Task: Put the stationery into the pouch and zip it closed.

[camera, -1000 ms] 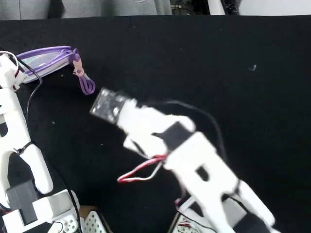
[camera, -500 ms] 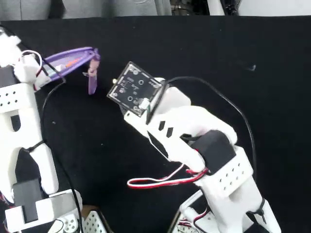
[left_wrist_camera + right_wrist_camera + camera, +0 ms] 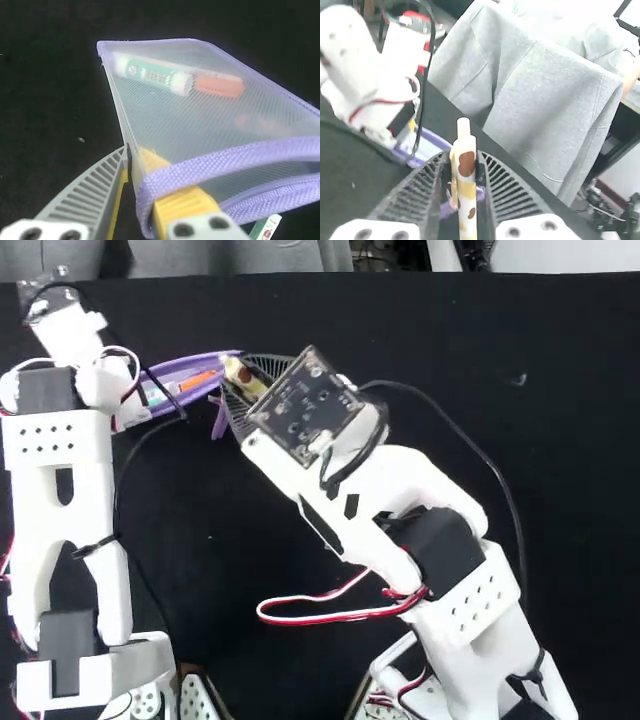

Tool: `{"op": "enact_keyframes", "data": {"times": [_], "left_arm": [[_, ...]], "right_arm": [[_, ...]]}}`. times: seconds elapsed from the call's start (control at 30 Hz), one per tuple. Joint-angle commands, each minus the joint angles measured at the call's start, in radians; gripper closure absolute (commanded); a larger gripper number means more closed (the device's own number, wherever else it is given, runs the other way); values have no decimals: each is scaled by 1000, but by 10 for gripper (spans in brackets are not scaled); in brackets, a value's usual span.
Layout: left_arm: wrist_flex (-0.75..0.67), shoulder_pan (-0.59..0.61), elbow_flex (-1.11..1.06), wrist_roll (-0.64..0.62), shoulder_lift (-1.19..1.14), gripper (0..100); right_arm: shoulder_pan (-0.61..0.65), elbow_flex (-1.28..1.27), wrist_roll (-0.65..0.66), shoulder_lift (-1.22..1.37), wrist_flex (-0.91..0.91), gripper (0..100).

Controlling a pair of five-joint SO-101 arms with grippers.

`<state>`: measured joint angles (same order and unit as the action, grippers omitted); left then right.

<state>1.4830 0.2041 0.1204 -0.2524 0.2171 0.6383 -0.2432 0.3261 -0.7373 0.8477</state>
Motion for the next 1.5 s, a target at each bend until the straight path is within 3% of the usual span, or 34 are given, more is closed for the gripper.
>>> {"op": "enact_keyframes", "data": {"times": [0.0, 0.17, 0.4, 0.83, 1.03, 1.3, 1.47], "left_arm": [[6, -31, 54, 12, 11, 970], [6, -31, 54, 12, 11, 970], [6, -33, 54, 12, 11, 970], [-2, -31, 54, -32, 2, 970], [-2, -30, 54, -31, 2, 970], [-2, -24, 54, -31, 2, 970], [-2, -24, 53, -31, 2, 970]], "right_arm": [[-12, 51, -54, -27, -38, 987], [-9, -58, -54, -147, -101, 987], [-8, -450, -137, -481, -520, 988], [26, -849, -218, -503, -1149, 988], [26, -880, -236, -369, -1303, 988], [38, -874, -261, -1, -1662, 988], [41, -849, -279, 133, -1708, 988]]}}
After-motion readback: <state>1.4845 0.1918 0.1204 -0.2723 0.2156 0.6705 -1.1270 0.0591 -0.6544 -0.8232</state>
